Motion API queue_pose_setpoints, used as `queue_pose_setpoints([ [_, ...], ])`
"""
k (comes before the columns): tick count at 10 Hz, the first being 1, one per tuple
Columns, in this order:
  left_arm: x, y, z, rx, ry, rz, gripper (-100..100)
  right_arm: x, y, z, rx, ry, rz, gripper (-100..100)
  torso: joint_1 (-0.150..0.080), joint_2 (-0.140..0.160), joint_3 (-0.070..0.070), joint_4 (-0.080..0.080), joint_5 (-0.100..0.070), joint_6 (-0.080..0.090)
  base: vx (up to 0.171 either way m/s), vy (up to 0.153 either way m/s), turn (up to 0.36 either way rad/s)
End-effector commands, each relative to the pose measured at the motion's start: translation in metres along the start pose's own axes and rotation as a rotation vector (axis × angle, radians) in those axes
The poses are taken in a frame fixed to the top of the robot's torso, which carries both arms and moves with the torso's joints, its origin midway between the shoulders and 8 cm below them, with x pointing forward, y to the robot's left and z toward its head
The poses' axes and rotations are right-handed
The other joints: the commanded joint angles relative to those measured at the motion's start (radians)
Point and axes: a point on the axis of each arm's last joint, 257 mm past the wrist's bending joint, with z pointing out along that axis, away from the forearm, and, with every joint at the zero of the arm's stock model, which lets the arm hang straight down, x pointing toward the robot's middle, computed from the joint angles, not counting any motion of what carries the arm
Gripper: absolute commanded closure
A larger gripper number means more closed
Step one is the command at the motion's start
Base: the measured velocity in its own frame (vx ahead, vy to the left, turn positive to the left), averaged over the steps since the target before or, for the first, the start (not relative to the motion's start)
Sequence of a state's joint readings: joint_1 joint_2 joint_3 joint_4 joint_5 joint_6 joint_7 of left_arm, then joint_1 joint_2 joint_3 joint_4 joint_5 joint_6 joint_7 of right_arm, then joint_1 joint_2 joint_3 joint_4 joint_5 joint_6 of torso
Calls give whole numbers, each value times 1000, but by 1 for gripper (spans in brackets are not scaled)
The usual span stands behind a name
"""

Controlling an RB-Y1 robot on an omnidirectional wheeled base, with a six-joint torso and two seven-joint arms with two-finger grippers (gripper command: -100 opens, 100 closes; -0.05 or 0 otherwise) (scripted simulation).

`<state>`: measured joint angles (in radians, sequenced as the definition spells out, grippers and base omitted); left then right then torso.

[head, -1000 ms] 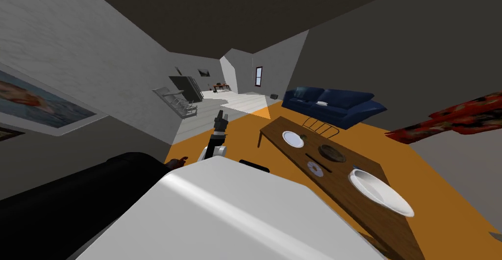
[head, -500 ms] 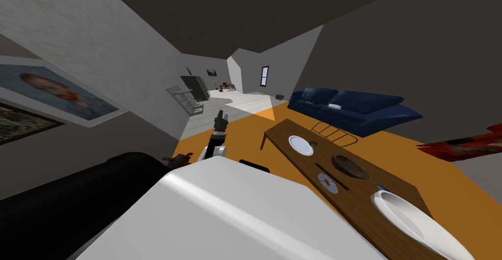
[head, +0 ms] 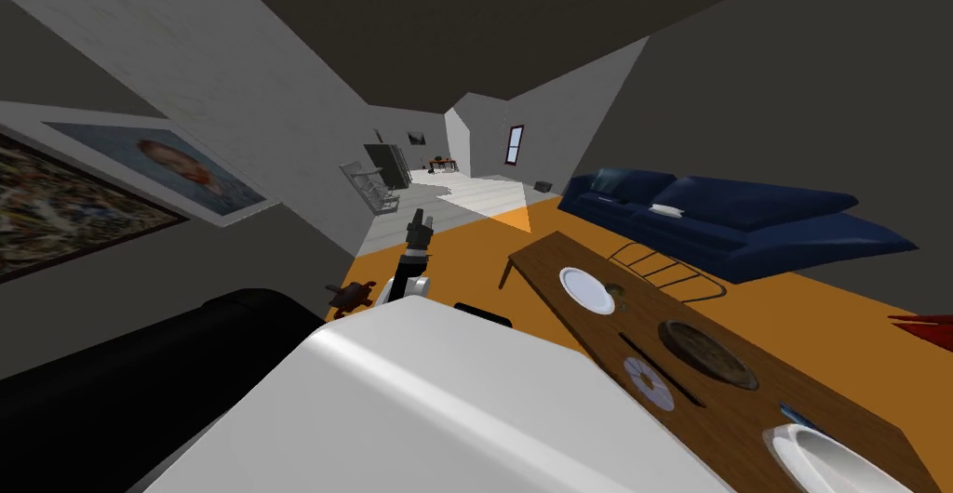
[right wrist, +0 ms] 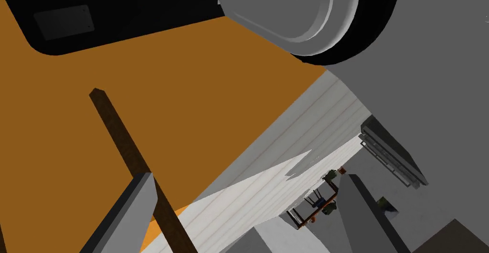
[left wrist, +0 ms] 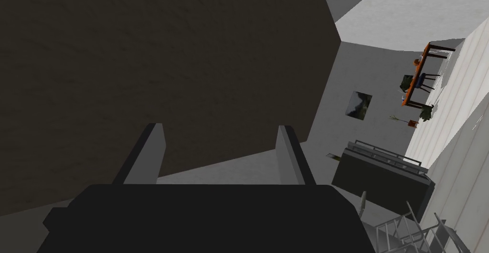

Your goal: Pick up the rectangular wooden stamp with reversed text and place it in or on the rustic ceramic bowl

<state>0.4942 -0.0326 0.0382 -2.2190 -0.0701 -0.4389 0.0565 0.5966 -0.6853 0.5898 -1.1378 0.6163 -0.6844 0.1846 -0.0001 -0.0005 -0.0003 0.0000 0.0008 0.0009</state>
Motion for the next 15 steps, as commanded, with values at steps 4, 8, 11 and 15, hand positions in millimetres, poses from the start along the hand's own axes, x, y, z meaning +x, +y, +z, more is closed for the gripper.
queue_pose_setpoints([
  [4, 0, 0, 0, 0, 0, 0, 0, 39, -34, -27, 75, 111, -15, -100, 0, 2, 1, 0, 0, 0, 44, 3, 90],
  [8, 0, 0, 0, 0, 0, 0, 0, 69, -61, -56, 133, 200, -31, -100, 0, 2, 1, 0, 0, 0, 32, -6, 105],
  [11, 0, 0, 0, 0, 0, 0, 0, 95, -86, -88, 189, 285, -45, -100, -1, 1, 1, 0, 0, 0, 38, -12, 143],
  [15, 0, 0, 0, 0, 0, 0, 0, 136, -130, -158, 298, 441, -68, -100, -2, 1, 1, 0, 0, 0, 44, -22, 194],
])
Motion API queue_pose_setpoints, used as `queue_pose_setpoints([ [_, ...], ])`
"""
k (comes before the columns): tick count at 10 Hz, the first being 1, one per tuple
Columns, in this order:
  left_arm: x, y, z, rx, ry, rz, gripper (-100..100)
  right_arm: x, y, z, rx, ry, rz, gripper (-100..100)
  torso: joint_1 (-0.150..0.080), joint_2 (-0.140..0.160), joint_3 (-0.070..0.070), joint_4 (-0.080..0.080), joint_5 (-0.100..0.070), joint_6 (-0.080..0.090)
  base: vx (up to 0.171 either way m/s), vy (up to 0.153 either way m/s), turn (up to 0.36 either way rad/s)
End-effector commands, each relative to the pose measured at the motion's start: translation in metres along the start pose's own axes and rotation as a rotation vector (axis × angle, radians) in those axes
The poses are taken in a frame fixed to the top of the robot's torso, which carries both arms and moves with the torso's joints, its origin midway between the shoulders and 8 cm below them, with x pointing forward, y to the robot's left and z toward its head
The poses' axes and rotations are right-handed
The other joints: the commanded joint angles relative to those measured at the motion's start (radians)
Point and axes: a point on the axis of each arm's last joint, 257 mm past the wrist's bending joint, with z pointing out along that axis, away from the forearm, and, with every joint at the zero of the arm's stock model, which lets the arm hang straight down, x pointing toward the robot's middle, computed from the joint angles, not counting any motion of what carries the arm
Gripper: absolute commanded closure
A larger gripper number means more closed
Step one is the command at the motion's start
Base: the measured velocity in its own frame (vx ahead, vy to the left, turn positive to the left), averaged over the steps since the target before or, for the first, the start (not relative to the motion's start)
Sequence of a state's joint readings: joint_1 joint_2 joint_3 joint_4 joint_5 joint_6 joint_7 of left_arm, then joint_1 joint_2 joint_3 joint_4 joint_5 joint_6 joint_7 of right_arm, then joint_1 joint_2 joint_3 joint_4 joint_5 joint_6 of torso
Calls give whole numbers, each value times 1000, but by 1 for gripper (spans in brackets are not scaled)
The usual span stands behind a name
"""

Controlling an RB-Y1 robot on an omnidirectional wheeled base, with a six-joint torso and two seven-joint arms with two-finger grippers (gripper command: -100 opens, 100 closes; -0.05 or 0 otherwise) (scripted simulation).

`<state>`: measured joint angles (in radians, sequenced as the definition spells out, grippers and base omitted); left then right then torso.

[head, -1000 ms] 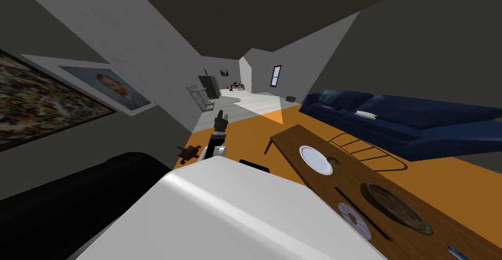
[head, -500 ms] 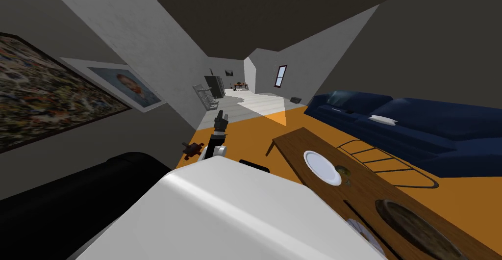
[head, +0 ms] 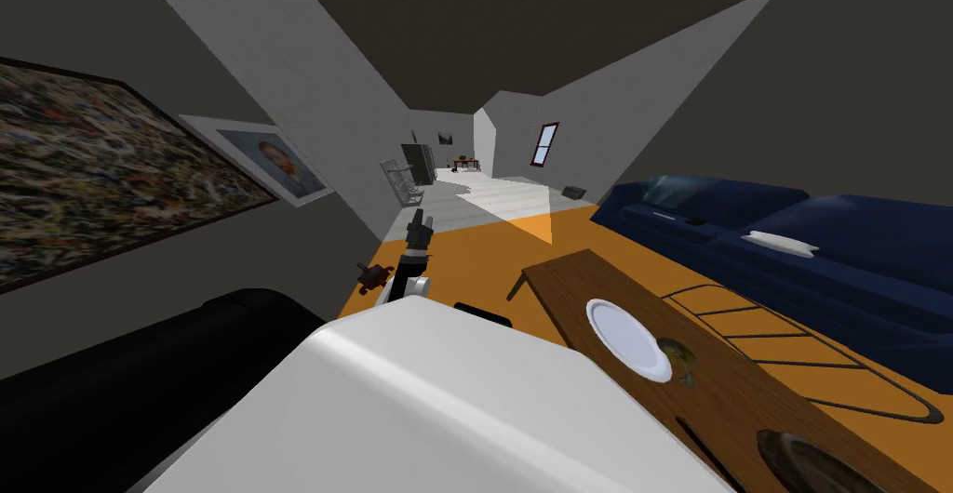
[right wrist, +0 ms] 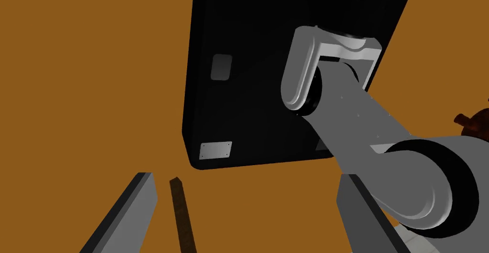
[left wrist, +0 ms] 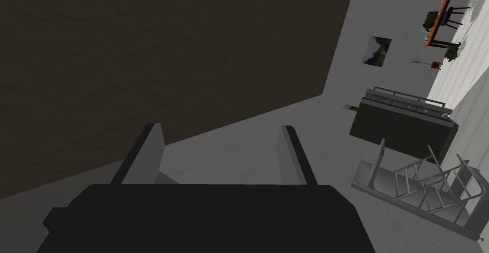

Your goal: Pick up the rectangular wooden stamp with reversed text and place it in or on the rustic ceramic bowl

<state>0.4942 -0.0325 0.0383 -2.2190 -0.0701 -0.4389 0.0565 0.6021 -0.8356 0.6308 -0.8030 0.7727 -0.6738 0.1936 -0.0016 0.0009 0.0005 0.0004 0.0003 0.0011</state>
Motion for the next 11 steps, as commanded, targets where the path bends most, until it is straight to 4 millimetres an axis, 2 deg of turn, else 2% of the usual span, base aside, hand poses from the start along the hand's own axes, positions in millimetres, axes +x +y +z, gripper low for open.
queue_pose_setpoints([
  [1, 0, 0, 0, 0, 0, 0, 0, 30, -31, -23, 66, 84, -3, -100, 0, 0, 0, 0, 0, 0, 36, -30, 300],
  [3, 0, 0, 0, 0, 0, 0, 0, 30, -31, -23, 66, 84, -3, -100, -1, 0, 0, 0, 0, 0, 22, -31, 40],
  [4, 0, 0, 0, 0, 0, 0, 0, 54, -54, -44, 114, 147, -8, -100, 1, 1, 1, 0, 0, 1, 23, -20, 215],
  [5, 0, 0, 0, 0, 0, 0, 0, 71, -72, -62, 152, 194, -15, -100, 0, 1, 0, 0, 0, -1, 26, -58, 390],
  [6, 0, 0, 0, 0, 0, 0, 0, 63, -68, -58, 139, 180, -25, -100, -2, 0, 0, 0, 0, -1, 26, -65, 147],
  [7, 0, 0, 0, 0, 0, 0, 0, 73, -73, -64, 156, 198, -12, -100, -2, 0, 0, 0, -1, 0, 19, -29, -32],
  [9, 0, 0, 0, 0, 0, 0, 0, 100, -107, -100, 234, 278, -13, -100, 0, 1, 1, 0, 0, -1, 11, -62, 274],
  [10, 0, 0, 0, 0, 0, 0, 0, 102, -108, -102, 239, 283, -9, -100, -3, 1, 1, 0, -1, -1, 19, -97, 129],
  [11, 0, 0, 0, 0, 0, 0, 0, 96, -105, -97, 228, 271, -18, -100, -4, 1, 0, 0, -1, 1, 15, -47, -29],
])
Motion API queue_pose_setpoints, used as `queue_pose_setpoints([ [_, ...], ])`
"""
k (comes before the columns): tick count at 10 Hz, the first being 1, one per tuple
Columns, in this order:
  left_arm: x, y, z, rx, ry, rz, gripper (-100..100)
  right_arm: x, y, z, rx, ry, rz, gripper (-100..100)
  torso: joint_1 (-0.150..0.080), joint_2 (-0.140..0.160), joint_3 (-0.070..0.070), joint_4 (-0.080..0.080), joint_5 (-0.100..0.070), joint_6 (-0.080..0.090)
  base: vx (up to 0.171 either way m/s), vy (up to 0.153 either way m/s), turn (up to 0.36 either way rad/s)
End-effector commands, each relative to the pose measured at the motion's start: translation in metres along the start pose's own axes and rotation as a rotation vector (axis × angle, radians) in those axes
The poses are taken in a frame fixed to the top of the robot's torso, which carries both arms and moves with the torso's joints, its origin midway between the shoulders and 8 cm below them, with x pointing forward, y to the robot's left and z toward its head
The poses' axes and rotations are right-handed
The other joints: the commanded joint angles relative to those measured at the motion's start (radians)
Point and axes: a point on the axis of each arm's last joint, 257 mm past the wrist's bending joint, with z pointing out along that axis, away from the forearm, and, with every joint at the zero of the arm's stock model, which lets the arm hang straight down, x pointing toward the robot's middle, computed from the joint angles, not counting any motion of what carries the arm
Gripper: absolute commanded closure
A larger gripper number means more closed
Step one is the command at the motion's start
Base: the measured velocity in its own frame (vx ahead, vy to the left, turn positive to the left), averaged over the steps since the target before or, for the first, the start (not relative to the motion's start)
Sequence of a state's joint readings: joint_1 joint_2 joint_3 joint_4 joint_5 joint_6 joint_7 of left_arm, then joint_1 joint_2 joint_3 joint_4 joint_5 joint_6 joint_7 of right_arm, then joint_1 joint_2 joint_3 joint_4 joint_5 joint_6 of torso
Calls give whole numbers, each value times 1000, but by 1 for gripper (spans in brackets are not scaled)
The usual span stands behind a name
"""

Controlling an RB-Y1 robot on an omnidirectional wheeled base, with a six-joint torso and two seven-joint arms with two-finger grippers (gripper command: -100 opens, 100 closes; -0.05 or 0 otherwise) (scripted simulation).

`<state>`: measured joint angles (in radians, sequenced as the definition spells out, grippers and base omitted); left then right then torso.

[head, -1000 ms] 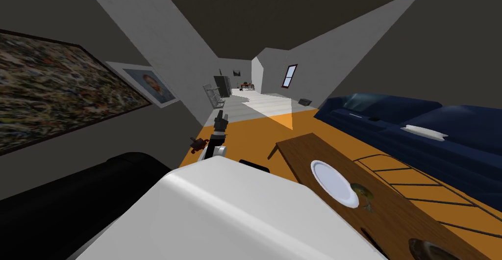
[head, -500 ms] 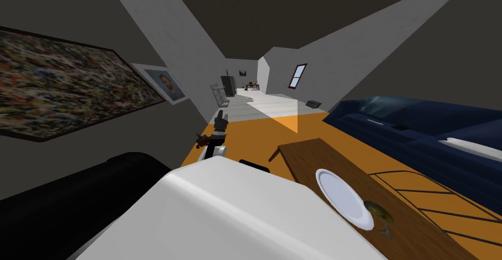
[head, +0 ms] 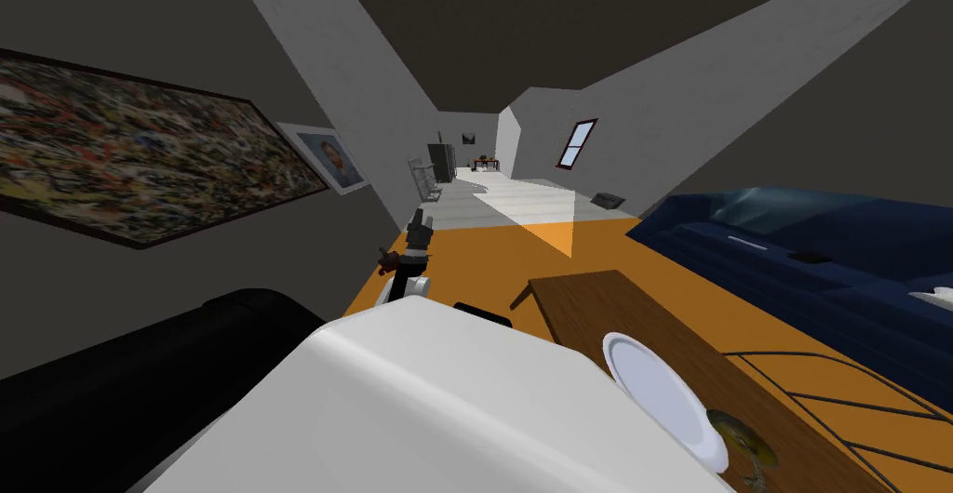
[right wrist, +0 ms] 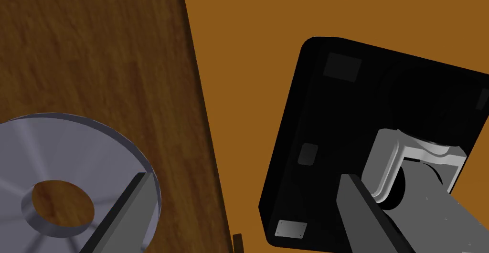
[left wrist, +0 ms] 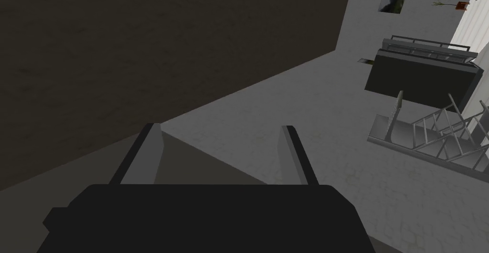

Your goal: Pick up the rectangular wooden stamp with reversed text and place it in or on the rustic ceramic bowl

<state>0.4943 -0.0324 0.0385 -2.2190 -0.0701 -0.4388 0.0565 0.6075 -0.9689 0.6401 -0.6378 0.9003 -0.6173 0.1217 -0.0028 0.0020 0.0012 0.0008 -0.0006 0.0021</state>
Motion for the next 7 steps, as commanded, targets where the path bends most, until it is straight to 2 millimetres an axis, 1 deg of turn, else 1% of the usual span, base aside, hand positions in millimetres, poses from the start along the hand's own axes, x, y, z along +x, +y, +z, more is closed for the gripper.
queue_pose_setpoints([
  [1, 0, 0, 0, 0, 0, 0, 0, 8, -3, -1, 4, 10, 1, -100, 0, 0, 0, 0, 0, 0, -1, -4, -21],
  [2, 0, 0, 0, 0, 0, 0, 0, 18, -19, -9, 38, 36, 5, -100, 3, 1, 1, 0, 1, 0, 10, -41, 198],
  [3, 0, 0, 0, 0, 0, 0, 0, 24, -33, -16, 67, 53, 10, -100, 1, 0, 0, 0, 1, -1, 15, -132, 332],
  [4, 0, 0, 0, 0, 0, 0, 0, 26, -43, -20, 90, 60, 17, -100, -4, -1, 0, 0, 0, -2, 4, -169, 315],
  [5, 0, 0, 0, 0, 0, 0, 0, 18, -53, -19, 116, 51, 32, -100, -7, 0, 0, 0, -1, -2, -23, -239, 379],
  [6, 0, 0, 0, 0, 0, 0, 0, 10, -53, -16, 119, 38, 39, -100, -12, 1, 0, 0, -2, -2, -56, -239, 279],
  [7, 0, 0, 0, 0, 0, 0, 0, -9, -49, -6, 115, 5, 49, -100, -12, 2, 1, 1, -3, -1, -68, -187, 223],
])
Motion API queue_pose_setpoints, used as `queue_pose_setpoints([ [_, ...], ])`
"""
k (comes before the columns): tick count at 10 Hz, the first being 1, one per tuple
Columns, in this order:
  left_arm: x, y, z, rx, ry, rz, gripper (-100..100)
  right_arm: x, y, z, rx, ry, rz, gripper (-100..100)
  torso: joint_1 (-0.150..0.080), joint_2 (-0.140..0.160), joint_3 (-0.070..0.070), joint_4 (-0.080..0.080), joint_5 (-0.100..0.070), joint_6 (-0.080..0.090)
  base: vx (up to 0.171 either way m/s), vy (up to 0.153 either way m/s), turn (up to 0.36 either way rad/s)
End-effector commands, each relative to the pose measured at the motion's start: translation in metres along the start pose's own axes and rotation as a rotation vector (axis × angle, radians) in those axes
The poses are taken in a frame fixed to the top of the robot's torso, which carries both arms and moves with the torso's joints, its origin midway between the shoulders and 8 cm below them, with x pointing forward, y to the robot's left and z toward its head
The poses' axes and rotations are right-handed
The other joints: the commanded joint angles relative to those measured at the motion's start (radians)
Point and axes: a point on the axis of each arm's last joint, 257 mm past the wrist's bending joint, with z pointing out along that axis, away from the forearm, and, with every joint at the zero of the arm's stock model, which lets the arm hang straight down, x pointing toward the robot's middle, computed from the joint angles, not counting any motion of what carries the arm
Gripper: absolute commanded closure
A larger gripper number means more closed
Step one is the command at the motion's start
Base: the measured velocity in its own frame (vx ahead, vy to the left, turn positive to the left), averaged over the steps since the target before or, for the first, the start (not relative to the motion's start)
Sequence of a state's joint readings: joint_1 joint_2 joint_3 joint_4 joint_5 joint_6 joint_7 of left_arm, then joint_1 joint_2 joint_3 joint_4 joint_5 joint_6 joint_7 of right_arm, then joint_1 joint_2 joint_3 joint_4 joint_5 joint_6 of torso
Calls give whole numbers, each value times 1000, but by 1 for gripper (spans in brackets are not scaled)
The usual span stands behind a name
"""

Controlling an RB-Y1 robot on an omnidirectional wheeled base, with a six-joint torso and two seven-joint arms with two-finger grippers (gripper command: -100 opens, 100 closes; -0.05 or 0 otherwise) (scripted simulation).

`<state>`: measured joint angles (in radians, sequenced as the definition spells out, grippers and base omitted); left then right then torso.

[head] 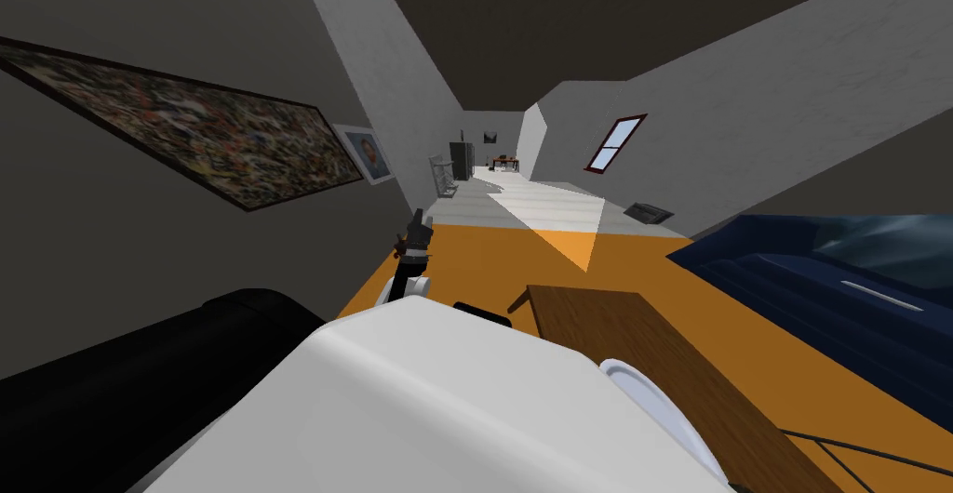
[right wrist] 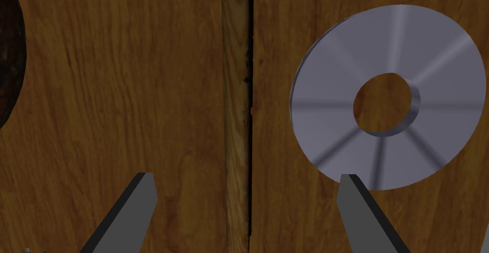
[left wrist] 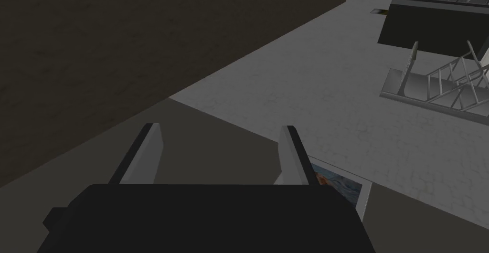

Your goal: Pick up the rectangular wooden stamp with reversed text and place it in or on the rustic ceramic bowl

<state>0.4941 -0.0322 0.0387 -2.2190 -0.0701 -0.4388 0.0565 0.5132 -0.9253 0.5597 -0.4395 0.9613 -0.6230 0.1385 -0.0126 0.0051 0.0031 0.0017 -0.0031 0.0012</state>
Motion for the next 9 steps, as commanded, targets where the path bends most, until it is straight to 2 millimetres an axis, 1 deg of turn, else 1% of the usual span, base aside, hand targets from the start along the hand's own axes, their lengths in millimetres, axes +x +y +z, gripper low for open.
queue_pose_setpoints([
  [1, 0, 0, 0, 0, 0, 0, 0, -9, 4, 3, -4, -16, 2, -100, 0, 0, 0, 0, 0, 0, -35, -88, 60],
  [2, 0, 0, 0, 0, 0, 0, 0, -3, 1, 1, 3, -6, 9, -100, 6, -1, -1, 0, 1, 1, 4, 4, -39],
  [4, 0, 0, 0, 0, 0, 0, 0, -9, 4, 3, -4, -16, 2, -100, 15, -4, -2, -1, 4, 1, 7, 29, -11],
  [5, 0, 0, 0, 0, 0, 0, 0, -7, 3, 3, -2, -13, 2, -100, 16, -4, -2, -1, 4, 1, 3, 9, 0],
  [6, 0, 0, 0, 0, 0, 0, 0, -8, 3, 3, -2, -14, 3, 0, 15, -4, -2, -1, 4, 1, 0, 0, 0],
  [7, 0, 0, 0, 0, 0, 0, 0, -8, 15, 13, -4, -14, 10, -100, 14, -4, -2, -1, 4, 1, -9, -37, 38],
  [8, 0, 0, 0, 0, 0, 0, 0, -9, 21, 18, -5, -13, 13, -100, 12, -4, -2, -1, 3, 1, -11, -70, 52],
  [9, 0, 0, 0, 0, 0, 0, 0, -9, 21, 18, -5, -13, 13, -100, 10, -3, -2, -1, 3, 1, -12, -53, 22],
])
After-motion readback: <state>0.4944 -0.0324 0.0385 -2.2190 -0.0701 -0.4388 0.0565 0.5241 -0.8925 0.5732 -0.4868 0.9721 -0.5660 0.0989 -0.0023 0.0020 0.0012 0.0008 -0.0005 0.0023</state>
